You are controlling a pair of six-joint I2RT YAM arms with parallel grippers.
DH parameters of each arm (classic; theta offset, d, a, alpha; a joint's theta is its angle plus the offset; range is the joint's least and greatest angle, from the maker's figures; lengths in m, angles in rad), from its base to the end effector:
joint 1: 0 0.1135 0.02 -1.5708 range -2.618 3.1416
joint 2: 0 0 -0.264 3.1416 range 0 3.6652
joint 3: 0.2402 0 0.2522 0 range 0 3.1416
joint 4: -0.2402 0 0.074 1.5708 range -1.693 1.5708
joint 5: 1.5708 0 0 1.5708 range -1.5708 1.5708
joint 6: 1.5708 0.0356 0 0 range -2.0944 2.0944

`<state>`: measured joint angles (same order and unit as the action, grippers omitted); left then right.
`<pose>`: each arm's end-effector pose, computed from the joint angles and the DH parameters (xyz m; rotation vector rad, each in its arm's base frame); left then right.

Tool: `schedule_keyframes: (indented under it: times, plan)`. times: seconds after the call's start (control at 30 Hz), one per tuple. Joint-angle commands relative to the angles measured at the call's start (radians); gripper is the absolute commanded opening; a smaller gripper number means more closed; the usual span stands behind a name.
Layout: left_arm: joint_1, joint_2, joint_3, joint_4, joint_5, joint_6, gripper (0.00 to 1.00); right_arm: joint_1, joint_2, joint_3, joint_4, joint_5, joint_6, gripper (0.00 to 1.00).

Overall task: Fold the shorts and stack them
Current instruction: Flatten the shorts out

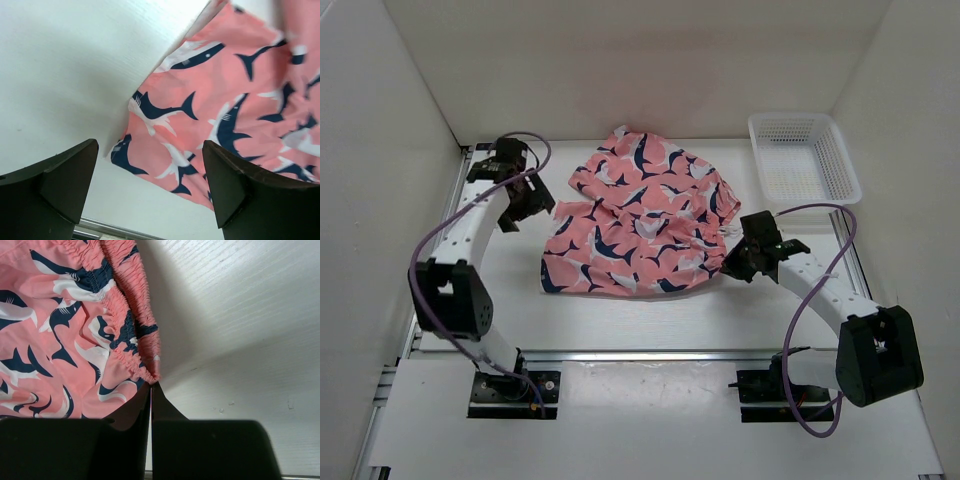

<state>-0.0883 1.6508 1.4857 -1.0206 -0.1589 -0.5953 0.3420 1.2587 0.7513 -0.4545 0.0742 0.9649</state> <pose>0.3328 -0.0238 0.2944 -0.7247 2.6288 0.0263 0.2315 0.0796 0.2083 0.8203 2.4497 0.4173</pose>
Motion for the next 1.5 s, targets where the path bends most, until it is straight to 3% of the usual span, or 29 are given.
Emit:
schedule_keyframes:
  times: [0.0, 0.2, 0.3, 0.57, 0.9, 1.1, 1.23, 1.47]
  plan:
    - [-0.002, -0.121, -0.043, -0.093, -0.054, -0.027, 0.95, 0.003, -0.021, 0.037, -0.016, 0.019, -0.005, 0.00]
    - [-0.002, -0.311, -0.378, 0.017, 0.137, -0.077, 0.89, 0.003, -0.021, 0.026, -0.016, 0.019, -0.005, 0.00]
    - [-0.002, -0.313, -0.568, 0.103, 0.231, -0.120, 0.89, 0.003, -0.001, 0.026, -0.006, 0.019, -0.005, 0.00]
    - [-0.011, -0.240, -0.630, 0.197, 0.234, -0.156, 0.88, 0.003, -0.001, 0.026, -0.006, 0.009, -0.014, 0.00]
    - [-0.022, 0.010, -0.549, 0.284, 0.196, -0.156, 0.72, 0.003, -0.001, 0.026, -0.006, 0.009, -0.014, 0.00]
    - [-0.031, 0.090, -0.429, 0.284, 0.183, -0.127, 0.10, 0.003, -0.010, 0.026, -0.015, 0.018, -0.014, 0.00]
    - [-0.031, 0.067, -0.380, 0.251, 0.193, -0.115, 0.10, 0.003, -0.010, 0.046, -0.024, 0.027, -0.035, 0.00]
    - [-0.031, -0.124, -0.202, 0.070, 0.127, -0.055, 0.10, 0.003, -0.010, 0.175, -0.082, 0.047, -0.155, 0.00]
